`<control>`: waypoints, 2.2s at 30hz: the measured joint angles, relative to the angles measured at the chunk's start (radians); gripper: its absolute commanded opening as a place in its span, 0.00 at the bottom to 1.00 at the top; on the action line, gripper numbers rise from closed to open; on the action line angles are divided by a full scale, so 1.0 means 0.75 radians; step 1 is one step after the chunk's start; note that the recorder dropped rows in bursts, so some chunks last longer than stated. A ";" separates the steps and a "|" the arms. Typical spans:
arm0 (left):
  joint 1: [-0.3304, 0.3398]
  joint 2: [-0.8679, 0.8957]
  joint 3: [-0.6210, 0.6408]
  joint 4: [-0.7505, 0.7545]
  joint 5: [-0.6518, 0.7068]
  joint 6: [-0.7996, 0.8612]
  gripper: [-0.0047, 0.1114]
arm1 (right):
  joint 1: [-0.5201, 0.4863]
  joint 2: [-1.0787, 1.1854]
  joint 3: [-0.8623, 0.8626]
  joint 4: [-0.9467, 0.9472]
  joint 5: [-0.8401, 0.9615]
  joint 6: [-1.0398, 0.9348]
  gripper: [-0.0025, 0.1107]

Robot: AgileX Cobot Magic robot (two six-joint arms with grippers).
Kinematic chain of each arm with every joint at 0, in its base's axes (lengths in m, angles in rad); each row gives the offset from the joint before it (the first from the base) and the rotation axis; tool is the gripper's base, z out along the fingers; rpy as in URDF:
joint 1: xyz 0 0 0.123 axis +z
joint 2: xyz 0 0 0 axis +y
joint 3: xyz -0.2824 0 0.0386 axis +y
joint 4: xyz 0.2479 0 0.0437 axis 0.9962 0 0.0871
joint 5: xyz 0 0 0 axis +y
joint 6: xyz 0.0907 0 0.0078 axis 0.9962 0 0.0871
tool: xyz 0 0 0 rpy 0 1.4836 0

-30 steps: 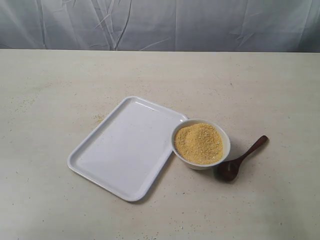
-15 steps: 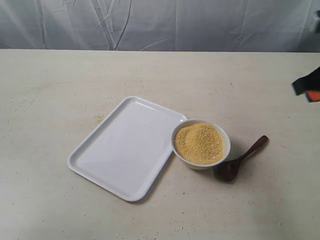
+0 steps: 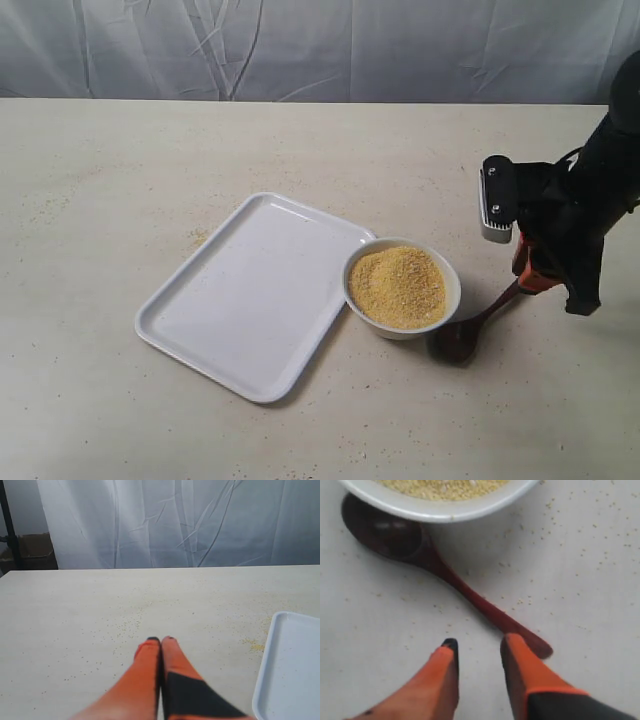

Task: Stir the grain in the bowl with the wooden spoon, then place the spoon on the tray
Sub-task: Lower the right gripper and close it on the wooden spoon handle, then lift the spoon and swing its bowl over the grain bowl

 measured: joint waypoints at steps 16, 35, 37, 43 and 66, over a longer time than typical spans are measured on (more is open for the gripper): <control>0.000 0.000 0.000 0.000 0.000 0.000 0.04 | 0.006 0.091 -0.003 -0.068 -0.148 -0.400 0.36; 0.000 0.000 0.000 0.000 0.000 0.000 0.04 | 0.006 0.248 -0.006 -0.068 -0.215 -0.409 0.11; 0.000 0.000 0.000 0.000 0.000 0.000 0.04 | 0.006 0.248 -0.006 -0.074 -0.202 -0.422 0.02; 0.000 0.000 0.000 0.000 0.000 0.000 0.04 | 0.006 0.234 -0.008 -0.072 -0.212 -0.415 0.02; 0.000 0.000 0.000 0.000 0.000 0.000 0.04 | 0.100 -0.156 -0.008 -0.027 -0.454 -0.428 0.02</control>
